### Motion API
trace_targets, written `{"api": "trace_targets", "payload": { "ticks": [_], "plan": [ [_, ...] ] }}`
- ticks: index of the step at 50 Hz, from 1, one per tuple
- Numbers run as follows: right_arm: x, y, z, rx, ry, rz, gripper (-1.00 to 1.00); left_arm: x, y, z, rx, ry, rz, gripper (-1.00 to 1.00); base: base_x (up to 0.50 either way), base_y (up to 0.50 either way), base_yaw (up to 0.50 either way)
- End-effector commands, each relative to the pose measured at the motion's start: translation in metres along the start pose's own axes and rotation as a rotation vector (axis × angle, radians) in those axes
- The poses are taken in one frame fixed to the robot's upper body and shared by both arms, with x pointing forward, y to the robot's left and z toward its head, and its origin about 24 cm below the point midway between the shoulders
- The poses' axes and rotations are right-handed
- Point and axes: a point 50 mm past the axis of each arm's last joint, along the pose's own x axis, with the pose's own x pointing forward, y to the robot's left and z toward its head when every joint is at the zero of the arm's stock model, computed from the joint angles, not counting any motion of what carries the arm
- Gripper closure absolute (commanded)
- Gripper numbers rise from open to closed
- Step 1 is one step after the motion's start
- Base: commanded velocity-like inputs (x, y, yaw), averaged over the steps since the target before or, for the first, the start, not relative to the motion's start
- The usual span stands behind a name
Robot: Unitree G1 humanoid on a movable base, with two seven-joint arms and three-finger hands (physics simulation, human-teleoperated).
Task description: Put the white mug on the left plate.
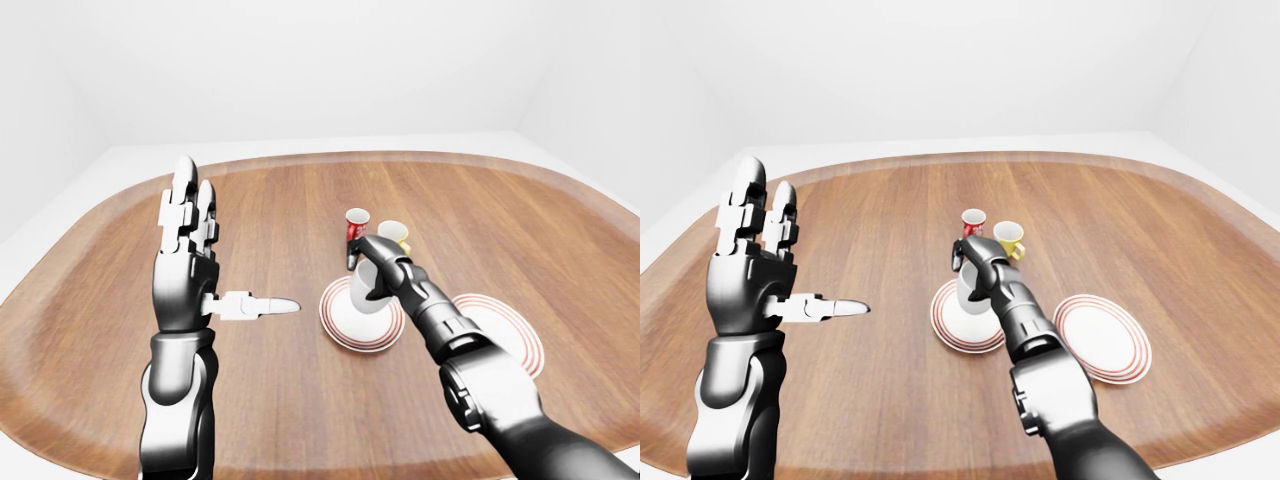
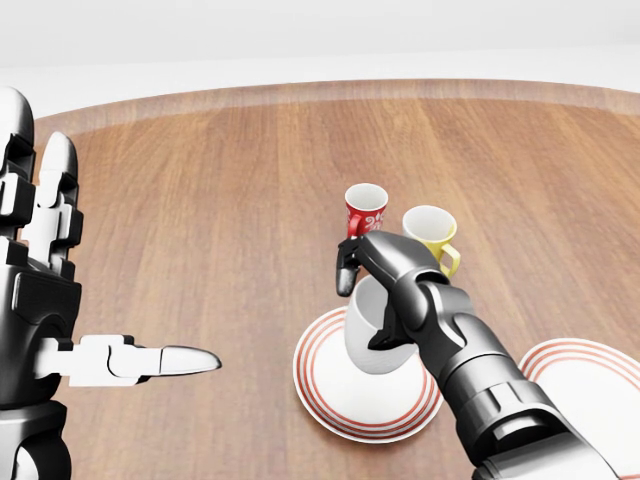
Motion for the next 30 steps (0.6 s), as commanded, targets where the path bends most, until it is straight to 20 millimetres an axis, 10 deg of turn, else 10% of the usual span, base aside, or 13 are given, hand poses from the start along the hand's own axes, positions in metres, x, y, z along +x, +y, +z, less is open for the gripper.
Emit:
{"api": "trace_targets", "payload": {
  "ticks": [1, 30],
  "plan": [
    [-0.001, 0.011, -0.003, -0.004, 0.012, -0.005, 1.00, -0.001, 0.000, -0.001, 0.003, 0.007, -0.001, -1.00, 0.00, 0.00, 0.00],
    [-0.004, 0.025, -0.010, -0.030, 0.037, 0.013, 1.00, 0.000, 0.000, 0.002, 0.003, -0.009, 0.000, -1.00, 0.00, 0.00, 0.00]
  ]
}}
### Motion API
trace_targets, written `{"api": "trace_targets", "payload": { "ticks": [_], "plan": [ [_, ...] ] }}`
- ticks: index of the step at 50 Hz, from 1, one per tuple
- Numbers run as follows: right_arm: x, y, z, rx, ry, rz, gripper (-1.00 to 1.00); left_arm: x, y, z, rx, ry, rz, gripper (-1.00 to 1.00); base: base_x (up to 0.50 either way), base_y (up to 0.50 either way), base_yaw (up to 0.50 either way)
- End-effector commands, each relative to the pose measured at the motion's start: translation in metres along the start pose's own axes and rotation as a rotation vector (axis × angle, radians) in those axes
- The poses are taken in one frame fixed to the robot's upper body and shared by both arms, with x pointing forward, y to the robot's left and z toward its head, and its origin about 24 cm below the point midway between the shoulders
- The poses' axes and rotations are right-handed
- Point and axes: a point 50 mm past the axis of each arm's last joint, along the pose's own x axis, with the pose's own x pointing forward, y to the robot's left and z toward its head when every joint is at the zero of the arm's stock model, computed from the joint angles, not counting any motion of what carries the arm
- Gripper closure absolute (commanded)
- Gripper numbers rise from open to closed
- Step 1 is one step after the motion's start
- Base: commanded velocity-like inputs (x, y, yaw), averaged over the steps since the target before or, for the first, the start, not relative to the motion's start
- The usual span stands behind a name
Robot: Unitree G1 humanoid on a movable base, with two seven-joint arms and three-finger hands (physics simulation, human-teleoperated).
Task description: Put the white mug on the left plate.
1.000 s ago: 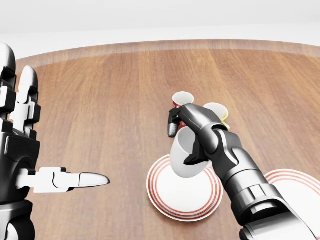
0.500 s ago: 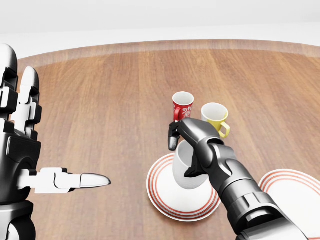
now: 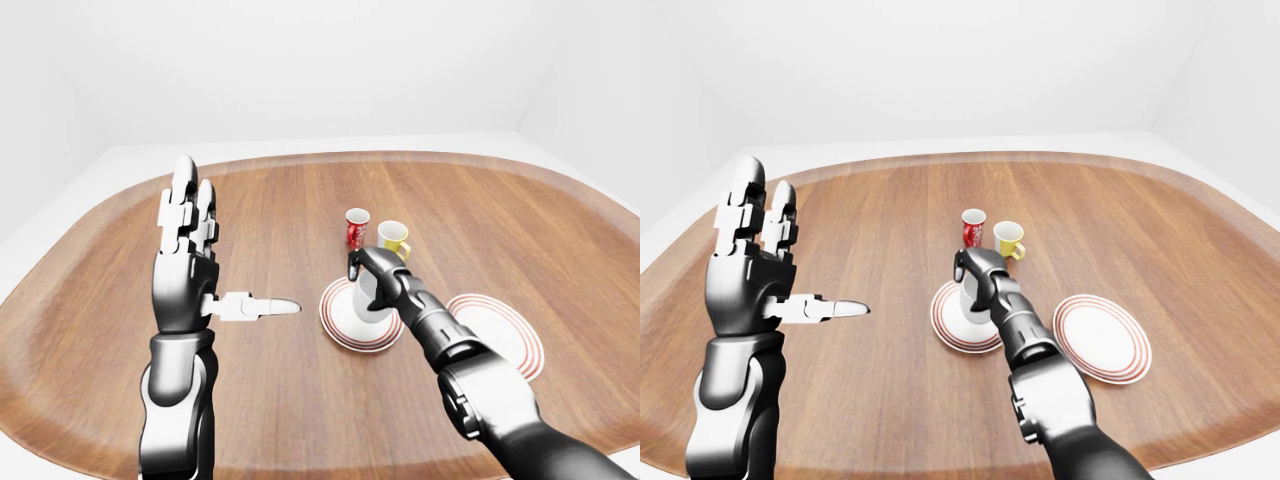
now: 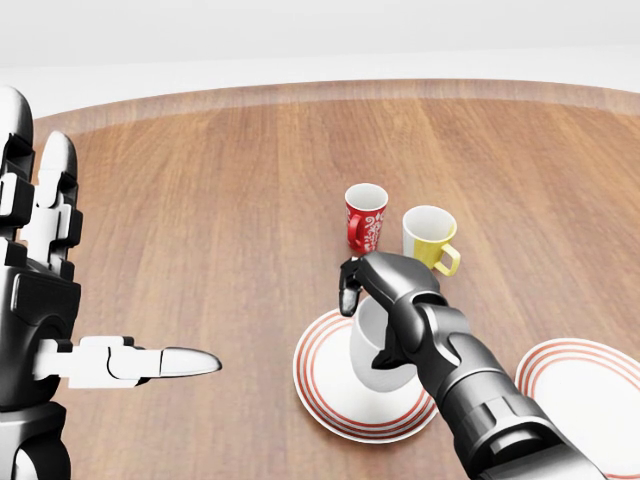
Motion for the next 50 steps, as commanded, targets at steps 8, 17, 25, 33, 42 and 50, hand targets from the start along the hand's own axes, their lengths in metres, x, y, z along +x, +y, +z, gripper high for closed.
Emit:
{"api": "trace_targets", "payload": {
  "ticks": [8, 17, 25, 33, 42, 50],
  "plan": [
    [-0.0007, 0.0043, -0.0012, 0.014, 0.007, -0.005, 1.00, 0.0004, 0.0003, 0.0006, 0.001, -0.004, 0.002, -1.00, 0.00, 0.00, 0.00],
    [-0.0012, 0.0070, -0.0013, 0.004, 0.006, -0.002, 1.00, 0.0002, 0.0000, 0.0007, 0.000, -0.003, 0.001, -1.00, 0.00, 0.00, 0.00],
    [-0.0016, 0.0089, -0.0011, 0.001, 0.005, 0.000, 1.00, 0.0004, 0.0005, 0.0019, 0.001, -0.009, 0.002, -1.00, 0.00, 0.00, 0.00],
    [-0.0013, 0.0072, -0.0009, 0.001, 0.004, -0.002, 1.00, 0.0002, 0.0005, 0.0009, 0.001, -0.004, 0.002, -1.00, 0.00, 0.00, 0.00],
    [-0.0013, 0.0074, -0.0008, -0.001, 0.003, 0.001, 1.00, 0.0000, 0.0005, 0.0004, 0.001, -0.002, 0.001, -1.00, 0.00, 0.00, 0.00],
    [-0.0014, 0.0085, -0.0010, -0.003, 0.005, 0.005, 1.00, 0.0003, 0.0006, 0.0013, 0.001, -0.006, 0.002, -1.00, 0.00, 0.00, 0.00]
  ]
}}
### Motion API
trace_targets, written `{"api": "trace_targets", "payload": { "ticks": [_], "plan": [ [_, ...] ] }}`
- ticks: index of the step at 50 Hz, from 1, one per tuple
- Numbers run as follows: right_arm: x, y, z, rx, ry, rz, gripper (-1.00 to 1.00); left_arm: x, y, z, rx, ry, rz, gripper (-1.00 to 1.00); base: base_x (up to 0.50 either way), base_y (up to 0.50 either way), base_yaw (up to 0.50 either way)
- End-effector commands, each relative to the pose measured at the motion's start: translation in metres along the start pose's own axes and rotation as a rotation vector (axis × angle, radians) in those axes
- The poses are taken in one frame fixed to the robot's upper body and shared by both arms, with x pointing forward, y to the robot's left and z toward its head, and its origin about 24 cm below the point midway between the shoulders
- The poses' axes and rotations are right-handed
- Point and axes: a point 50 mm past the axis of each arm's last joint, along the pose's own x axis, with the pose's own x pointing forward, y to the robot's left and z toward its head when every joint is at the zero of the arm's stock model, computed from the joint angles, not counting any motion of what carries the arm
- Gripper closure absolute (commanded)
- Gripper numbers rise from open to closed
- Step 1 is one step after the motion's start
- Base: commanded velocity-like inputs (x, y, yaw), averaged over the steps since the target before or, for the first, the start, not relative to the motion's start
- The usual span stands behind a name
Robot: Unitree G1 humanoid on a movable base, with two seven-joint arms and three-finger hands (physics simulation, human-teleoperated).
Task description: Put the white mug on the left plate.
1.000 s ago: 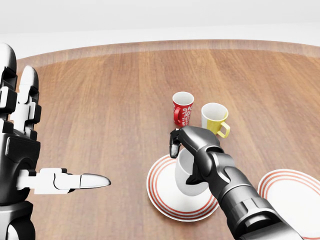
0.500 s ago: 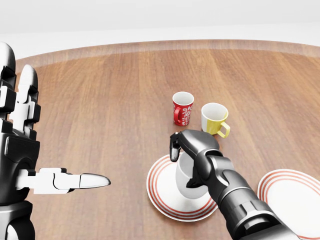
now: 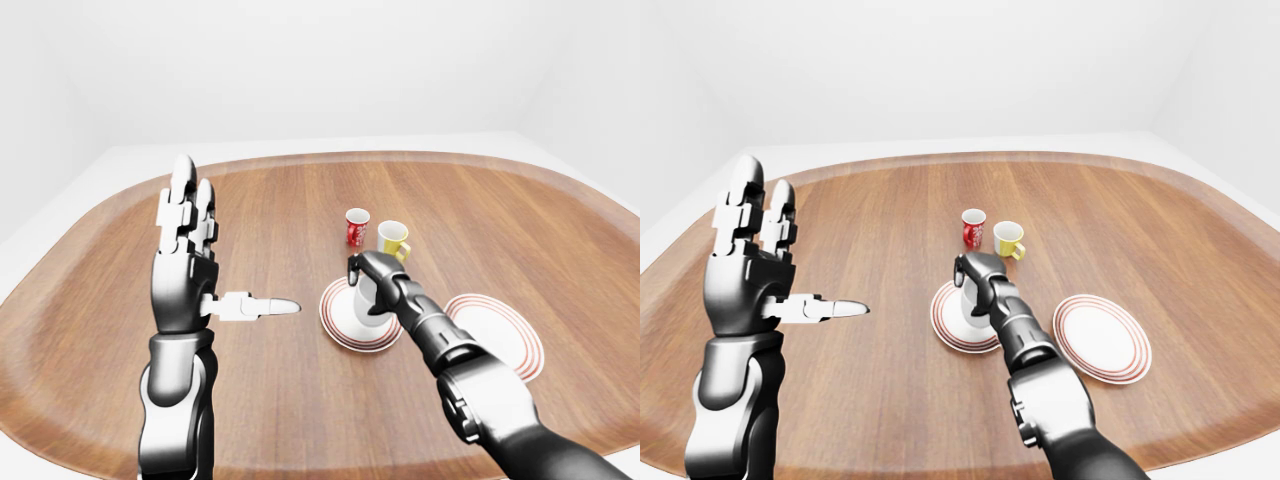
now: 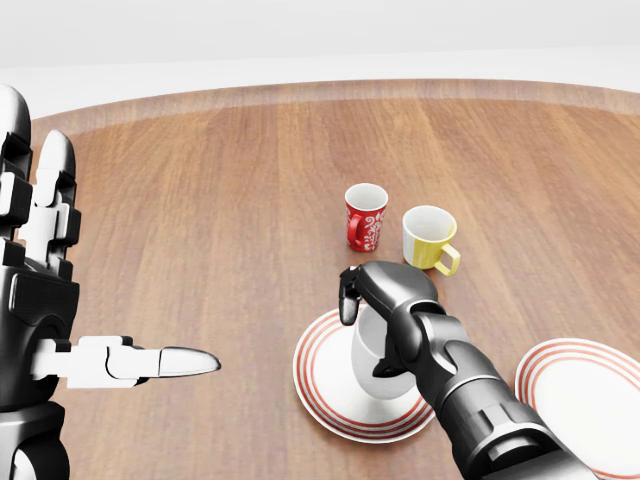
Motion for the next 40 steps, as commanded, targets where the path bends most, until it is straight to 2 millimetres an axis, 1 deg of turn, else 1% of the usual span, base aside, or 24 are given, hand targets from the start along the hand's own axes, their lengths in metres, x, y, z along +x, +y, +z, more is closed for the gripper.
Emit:
{"api": "trace_targets", "payload": {
  "ticks": [1, 2, 3, 4, 5, 15, 17, 19, 30, 40],
  "plan": [
    [0.000, -0.001, 0.001, 0.028, -0.001, -0.007, 1.00, 0.000, 0.000, 0.001, 0.000, -0.006, 0.001, -1.00, 0.00, 0.00, 0.00],
    [0.000, -0.001, 0.001, 0.030, -0.001, -0.005, 0.96, 0.000, 0.000, 0.001, 0.001, -0.005, 0.000, -1.00, 0.00, 0.00, 0.00],
    [0.000, -0.001, 0.001, 0.029, -0.001, -0.003, 0.53, 0.000, 0.000, 0.001, 0.000, -0.006, 0.000, -1.00, 0.00, 0.00, 0.00],
    [0.000, 0.000, 0.000, 0.026, 0.000, -0.002, -0.18, 0.001, 0.000, 0.002, 0.001, -0.008, 0.001, -1.00, 0.00, 0.00, 0.00],
    [0.000, 0.000, 0.000, 0.024, 0.001, -0.001, -1.00, 0.001, 0.000, 0.002, 0.001, -0.009, 0.001, -1.00, 0.00, 0.00, 0.00],
    [-0.001, 0.002, -0.002, 0.027, 0.007, 0.005, -1.00, 0.001, 0.001, 0.000, 0.001, -0.002, 0.002, -1.00, 0.00, 0.00, 0.00],
    [-0.002, 0.008, -0.006, 0.025, 0.020, 0.018, -1.00, 0.001, 0.001, 0.000, 0.001, -0.002, 0.002, -1.00, 0.00, 0.00, 0.00],
    [-0.003, 0.010, -0.007, 0.024, 0.025, 0.024, -1.00, 0.001, 0.001, 0.000, 0.000, -0.001, 0.002, -1.00, 0.00, 0.00, 0.00],
    [-0.003, 0.013, -0.008, 0.020, 0.027, 0.035, -1.00, 0.000, 0.001, 0.000, 0.002, 0.000, 0.002, -1.00, 0.00, 0.00, 0.00],
    [-0.003, 0.011, -0.008, 0.011, 0.023, 0.042, -1.00, 0.000, 0.000, 0.000, 0.001, -0.001, 0.001, -1.00, 0.00, 0.00, 0.00]
  ]
}}
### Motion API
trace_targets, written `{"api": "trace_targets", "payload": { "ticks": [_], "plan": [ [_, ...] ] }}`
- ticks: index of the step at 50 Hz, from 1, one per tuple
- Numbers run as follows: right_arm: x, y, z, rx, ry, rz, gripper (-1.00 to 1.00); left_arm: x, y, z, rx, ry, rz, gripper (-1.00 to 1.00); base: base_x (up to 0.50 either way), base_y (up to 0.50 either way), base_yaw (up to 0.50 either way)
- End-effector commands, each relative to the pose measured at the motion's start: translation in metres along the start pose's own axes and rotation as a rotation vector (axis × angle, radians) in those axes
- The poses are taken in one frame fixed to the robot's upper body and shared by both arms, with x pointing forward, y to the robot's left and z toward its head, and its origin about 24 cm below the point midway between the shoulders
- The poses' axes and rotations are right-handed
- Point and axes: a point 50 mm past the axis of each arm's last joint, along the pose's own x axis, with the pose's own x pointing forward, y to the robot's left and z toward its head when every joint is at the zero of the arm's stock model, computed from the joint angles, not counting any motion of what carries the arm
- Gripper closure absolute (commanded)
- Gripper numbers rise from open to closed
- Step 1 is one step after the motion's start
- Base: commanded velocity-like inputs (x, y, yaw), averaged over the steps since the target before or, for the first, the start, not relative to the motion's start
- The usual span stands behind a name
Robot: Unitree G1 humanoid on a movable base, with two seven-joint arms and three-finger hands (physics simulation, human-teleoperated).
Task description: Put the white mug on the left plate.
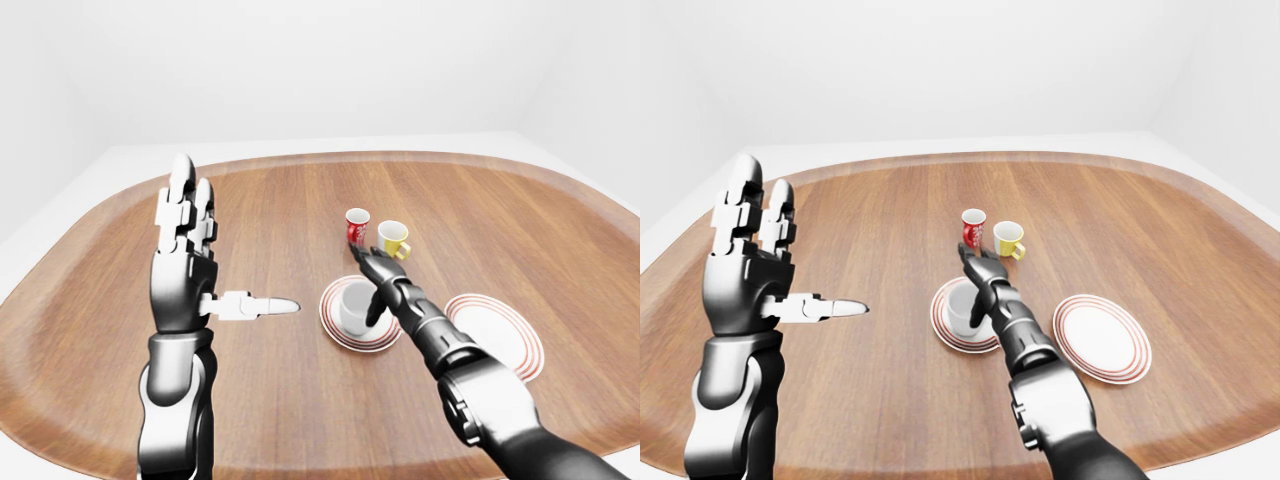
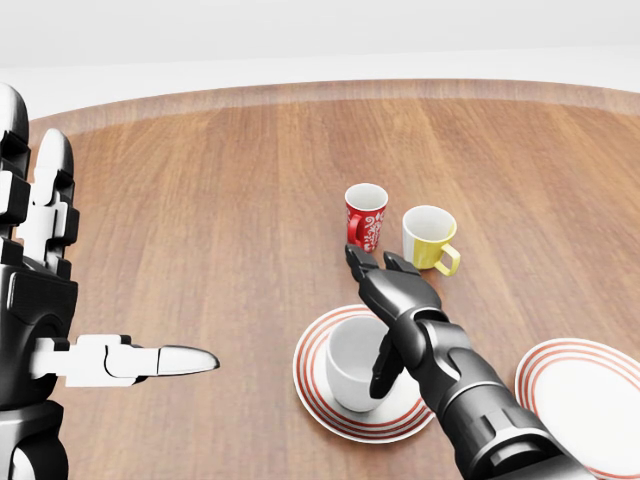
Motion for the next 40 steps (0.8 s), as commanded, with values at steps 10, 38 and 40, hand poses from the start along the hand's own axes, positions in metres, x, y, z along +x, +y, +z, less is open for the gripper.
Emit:
{"api": "trace_targets", "payload": {
  "ticks": [10, 38, 40],
  "plan": [
    [0.000, -0.002, -0.001, -0.016, -0.006, 0.018, -1.00, -0.001, -0.001, -0.001, 0.000, 0.007, -0.003, -1.00, 0.00, 0.00, 0.00],
    [-0.002, -0.005, 0.010, -0.018, -0.060, 0.022, -1.00, 0.000, -0.001, -0.001, 0.001, 0.004, -0.004, -1.00, 0.00, 0.00, 0.00],
    [-0.003, -0.005, 0.010, -0.018, -0.062, 0.022, -1.00, 0.000, -0.001, -0.001, 0.001, 0.003, -0.004, -1.00, 0.00, 0.00, 0.00]
  ]
}}
